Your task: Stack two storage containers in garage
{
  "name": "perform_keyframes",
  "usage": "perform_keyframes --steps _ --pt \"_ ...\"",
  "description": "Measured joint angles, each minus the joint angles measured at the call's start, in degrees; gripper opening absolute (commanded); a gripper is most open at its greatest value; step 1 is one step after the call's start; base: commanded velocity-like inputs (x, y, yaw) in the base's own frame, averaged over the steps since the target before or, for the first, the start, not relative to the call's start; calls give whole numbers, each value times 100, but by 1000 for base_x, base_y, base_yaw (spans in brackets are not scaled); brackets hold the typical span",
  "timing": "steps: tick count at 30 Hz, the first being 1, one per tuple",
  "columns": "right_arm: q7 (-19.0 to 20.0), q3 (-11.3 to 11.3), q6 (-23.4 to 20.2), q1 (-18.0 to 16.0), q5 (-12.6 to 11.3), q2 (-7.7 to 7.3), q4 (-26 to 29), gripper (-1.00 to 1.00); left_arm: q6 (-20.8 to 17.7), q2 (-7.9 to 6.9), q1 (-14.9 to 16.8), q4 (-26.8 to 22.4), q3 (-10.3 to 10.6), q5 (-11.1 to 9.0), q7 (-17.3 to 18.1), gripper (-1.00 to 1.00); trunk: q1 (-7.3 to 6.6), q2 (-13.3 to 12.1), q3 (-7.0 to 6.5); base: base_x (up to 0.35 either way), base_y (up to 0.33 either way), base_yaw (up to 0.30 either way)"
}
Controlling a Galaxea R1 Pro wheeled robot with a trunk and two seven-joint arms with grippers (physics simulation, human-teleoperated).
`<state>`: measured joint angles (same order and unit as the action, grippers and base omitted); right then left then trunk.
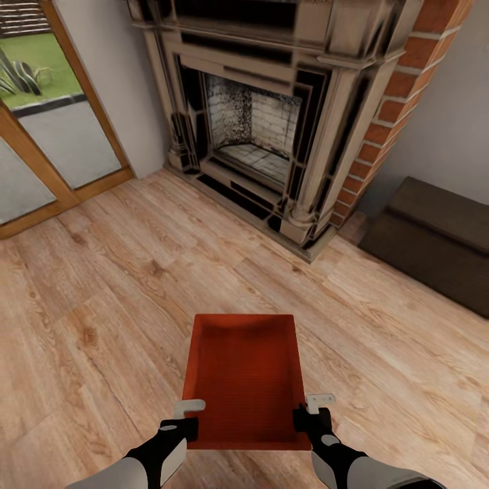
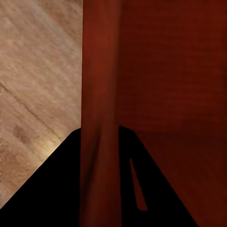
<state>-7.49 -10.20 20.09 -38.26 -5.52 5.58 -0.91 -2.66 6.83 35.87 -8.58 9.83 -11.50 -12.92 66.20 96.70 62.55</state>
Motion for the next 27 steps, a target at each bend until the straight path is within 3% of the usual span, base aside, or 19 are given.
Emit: perform_keyframes --steps 27 --pt "-16 -29 9 0 -35 9 -4 -100 0 -3 1 -2 -2 14 0 -100 -593 -1083 -485 0 0 0"
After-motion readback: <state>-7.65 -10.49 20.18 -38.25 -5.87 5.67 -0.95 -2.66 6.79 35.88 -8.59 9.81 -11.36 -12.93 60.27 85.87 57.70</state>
